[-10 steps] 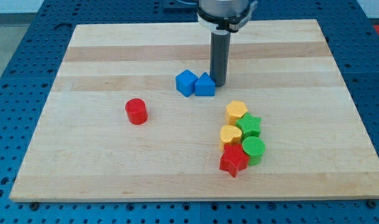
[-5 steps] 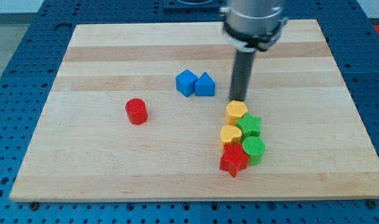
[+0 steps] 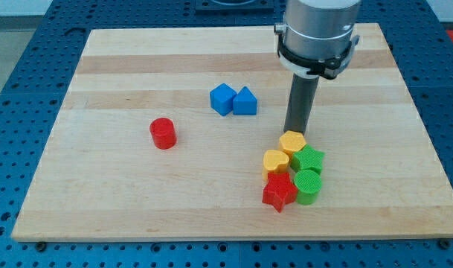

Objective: Move yellow hexagon towards the left

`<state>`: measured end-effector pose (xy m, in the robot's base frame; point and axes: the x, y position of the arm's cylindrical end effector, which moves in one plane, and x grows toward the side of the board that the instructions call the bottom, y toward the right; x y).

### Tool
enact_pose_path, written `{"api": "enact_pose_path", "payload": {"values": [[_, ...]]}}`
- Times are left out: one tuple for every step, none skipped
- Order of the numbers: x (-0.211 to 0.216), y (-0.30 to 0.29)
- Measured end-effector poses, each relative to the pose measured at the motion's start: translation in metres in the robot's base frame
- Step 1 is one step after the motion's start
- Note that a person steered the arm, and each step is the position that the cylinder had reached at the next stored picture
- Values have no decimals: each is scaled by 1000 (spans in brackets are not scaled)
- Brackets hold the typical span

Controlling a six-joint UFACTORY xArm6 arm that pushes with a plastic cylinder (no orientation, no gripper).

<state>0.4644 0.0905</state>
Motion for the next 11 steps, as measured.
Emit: {"api": "enact_pose_path", "payload": {"values": [[-4, 18], [-6, 43], [14, 40], [38, -15], [46, -100], [46, -163], [46, -162], [41, -149], [30, -175], [29, -214], [29, -241]]}}
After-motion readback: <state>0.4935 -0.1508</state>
